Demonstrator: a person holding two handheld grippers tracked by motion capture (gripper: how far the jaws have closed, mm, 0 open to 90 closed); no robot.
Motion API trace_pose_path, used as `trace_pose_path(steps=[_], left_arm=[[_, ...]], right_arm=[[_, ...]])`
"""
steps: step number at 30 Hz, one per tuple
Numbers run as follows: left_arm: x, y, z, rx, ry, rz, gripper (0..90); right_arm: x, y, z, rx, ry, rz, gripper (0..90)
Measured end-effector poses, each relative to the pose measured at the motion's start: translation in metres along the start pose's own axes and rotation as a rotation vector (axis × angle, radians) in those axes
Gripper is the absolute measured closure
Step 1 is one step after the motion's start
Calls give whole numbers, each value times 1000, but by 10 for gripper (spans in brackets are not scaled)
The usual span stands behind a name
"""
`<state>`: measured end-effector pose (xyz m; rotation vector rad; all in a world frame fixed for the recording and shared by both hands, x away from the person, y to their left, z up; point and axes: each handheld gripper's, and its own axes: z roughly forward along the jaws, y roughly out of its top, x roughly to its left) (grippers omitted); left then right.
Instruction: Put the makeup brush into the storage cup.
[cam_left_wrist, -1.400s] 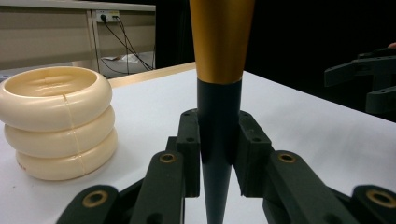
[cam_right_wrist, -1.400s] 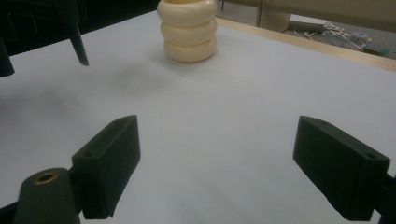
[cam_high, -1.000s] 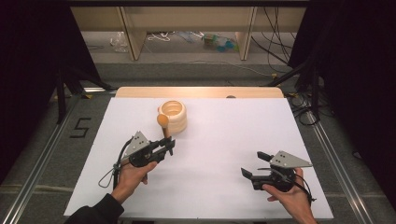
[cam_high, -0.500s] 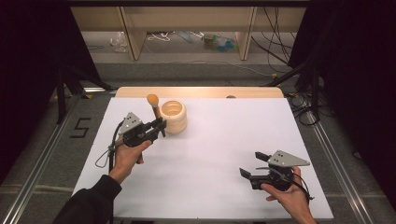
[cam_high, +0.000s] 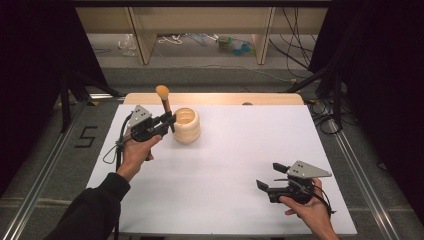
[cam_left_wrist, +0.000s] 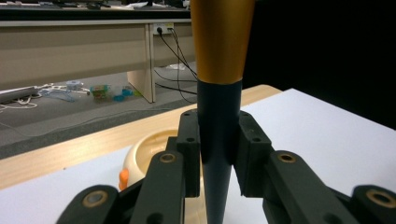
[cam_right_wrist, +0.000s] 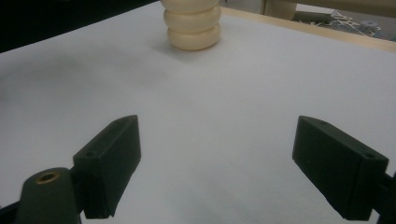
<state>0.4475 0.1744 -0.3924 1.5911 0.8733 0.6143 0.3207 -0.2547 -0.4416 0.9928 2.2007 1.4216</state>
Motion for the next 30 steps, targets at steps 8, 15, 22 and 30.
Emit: trace_pose_path(steps=[8,15,22,30], left_arm=[[3,12,18,-15,19,9,744],[2,17,35,-16,27,8,744],[3,12,52,5,51,15,744],[7,7,71,20,68,-1,744]], right_arm=[[-2,0,-1,23,-7,-5,166],[-2,-1,0,22,-3,-4,166],[-1,-1,2,7,14,0,165],[-3,0,1,4,1,-23,163]])
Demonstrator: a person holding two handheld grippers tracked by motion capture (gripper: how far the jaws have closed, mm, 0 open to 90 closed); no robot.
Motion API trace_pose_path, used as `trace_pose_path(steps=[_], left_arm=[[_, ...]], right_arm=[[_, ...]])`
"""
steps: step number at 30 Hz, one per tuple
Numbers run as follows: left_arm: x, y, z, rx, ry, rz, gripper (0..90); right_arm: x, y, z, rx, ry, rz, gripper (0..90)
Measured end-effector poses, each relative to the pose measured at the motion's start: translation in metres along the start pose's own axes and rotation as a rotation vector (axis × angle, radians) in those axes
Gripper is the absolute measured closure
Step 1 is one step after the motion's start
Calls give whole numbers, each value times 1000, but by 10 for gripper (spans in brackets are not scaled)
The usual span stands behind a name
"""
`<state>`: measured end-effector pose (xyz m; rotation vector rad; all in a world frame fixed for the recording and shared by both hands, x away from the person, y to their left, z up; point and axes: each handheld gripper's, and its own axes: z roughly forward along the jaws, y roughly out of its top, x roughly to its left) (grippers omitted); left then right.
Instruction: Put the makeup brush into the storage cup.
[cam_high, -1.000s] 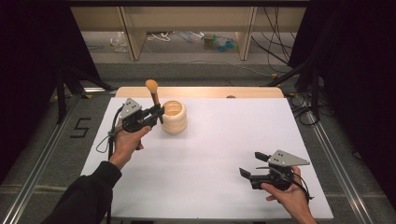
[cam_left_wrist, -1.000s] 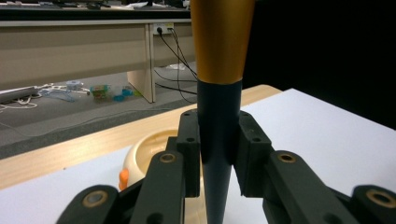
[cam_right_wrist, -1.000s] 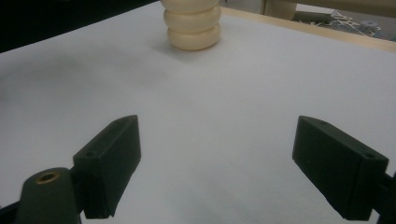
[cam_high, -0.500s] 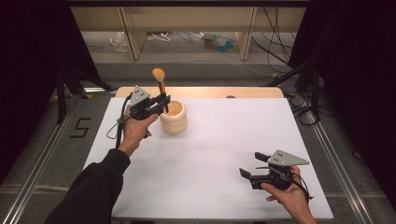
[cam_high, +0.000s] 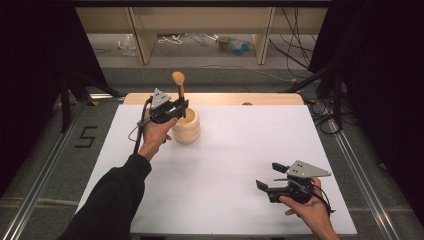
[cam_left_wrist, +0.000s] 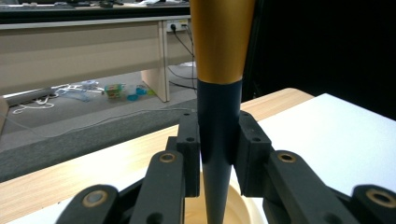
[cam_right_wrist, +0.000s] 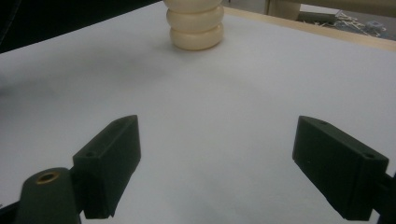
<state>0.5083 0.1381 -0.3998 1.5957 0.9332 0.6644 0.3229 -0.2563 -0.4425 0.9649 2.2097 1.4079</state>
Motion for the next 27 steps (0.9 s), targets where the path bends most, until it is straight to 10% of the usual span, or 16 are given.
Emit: trace_pose_path(steps=[27], left_arm=[[7,-15,19,43,53,-2,744]], right_arm=[[2,2,-1,-9,8,1,163]])
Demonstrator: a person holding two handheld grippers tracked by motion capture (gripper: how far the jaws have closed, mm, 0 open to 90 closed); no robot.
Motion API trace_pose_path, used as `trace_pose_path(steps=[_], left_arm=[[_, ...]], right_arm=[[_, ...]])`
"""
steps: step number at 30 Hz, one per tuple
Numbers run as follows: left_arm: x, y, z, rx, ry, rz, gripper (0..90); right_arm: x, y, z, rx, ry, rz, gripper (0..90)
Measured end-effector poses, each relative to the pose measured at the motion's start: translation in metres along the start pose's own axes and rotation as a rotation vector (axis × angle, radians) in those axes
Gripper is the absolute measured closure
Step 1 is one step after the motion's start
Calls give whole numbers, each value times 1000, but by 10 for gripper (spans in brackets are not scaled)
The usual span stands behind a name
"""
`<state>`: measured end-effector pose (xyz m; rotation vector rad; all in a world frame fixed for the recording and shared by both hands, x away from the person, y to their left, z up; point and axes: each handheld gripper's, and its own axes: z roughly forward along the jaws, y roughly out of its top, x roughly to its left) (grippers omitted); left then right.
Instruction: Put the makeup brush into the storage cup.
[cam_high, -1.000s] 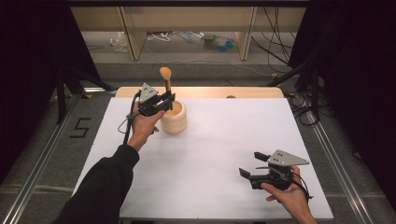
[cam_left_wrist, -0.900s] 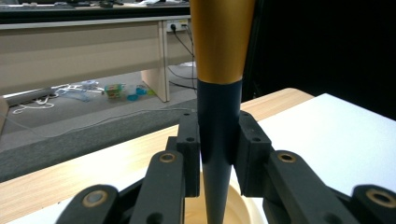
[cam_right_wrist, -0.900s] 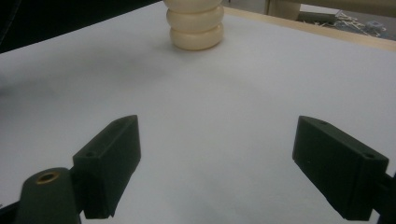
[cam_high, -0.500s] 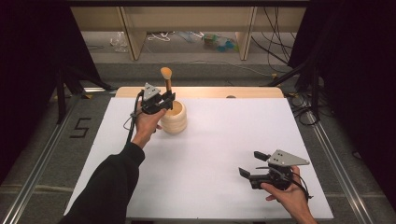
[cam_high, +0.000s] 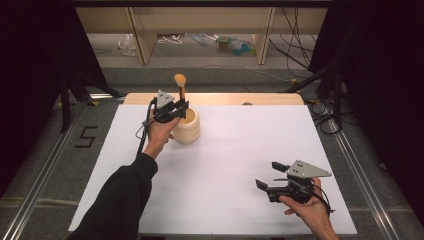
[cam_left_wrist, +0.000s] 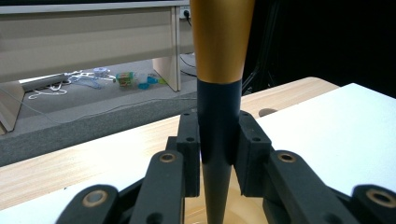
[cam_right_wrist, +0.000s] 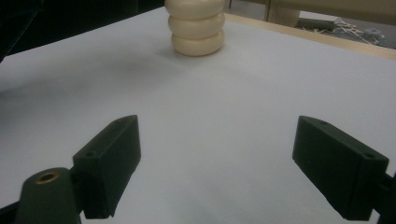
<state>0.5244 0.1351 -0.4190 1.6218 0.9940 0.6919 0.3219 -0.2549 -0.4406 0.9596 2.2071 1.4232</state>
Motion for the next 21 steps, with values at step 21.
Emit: trace_pose_path(steps=[21], left_arm=[[-1,-13,7,46,-2,-4,743]], right_arm=[[0,-1,0,11,-4,-18,164]])
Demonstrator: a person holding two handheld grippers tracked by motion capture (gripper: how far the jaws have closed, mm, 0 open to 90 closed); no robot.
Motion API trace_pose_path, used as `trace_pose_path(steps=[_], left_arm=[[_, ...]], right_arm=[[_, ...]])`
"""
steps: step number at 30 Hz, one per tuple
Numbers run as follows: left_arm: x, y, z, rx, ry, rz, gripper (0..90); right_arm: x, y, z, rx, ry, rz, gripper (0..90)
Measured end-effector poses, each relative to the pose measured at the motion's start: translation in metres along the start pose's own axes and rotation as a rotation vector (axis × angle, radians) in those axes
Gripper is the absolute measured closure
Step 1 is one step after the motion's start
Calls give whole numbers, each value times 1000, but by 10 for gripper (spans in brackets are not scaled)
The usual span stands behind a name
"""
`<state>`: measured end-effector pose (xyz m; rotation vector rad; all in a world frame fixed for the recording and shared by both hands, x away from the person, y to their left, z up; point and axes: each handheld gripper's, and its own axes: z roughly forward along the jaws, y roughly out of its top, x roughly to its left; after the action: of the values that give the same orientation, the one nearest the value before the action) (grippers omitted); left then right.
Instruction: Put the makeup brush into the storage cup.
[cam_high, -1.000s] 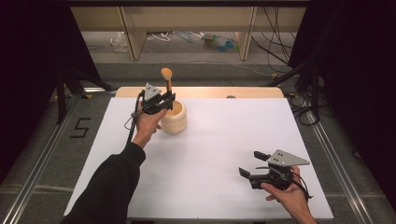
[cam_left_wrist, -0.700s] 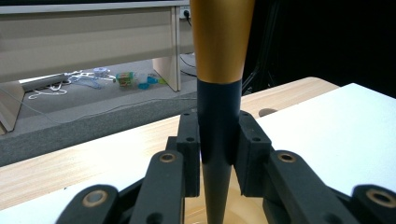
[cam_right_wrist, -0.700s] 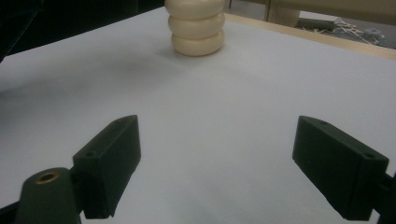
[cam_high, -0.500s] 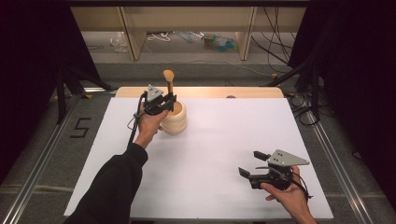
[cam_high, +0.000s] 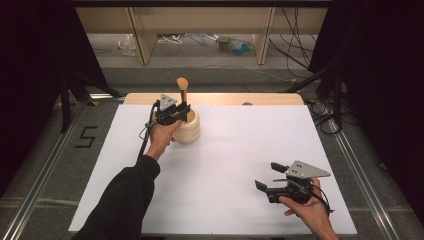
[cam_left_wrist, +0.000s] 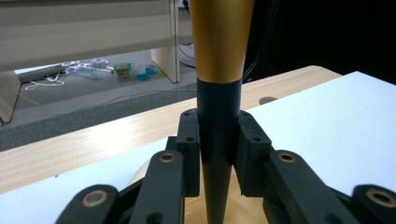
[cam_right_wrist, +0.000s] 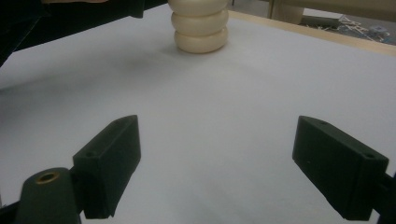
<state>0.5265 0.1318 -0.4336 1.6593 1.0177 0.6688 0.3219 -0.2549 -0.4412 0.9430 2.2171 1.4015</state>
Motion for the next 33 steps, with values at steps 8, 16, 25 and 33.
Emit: trace_pose_path(steps=[8,16,25,33], left_arm=[[3,-8,1,23,10,-4,742],[3,-15,3,64,5,-23,738],[0,-7,-3,12,14,-35,576],[-2,2,-16,0,-16,-63,489]], right_arm=[[0,-1,2,-11,9,5,164],[1,-1,3,-5,15,3,165],[1,-2,4,4,18,6,165],[2,-2,4,7,20,5,165]])
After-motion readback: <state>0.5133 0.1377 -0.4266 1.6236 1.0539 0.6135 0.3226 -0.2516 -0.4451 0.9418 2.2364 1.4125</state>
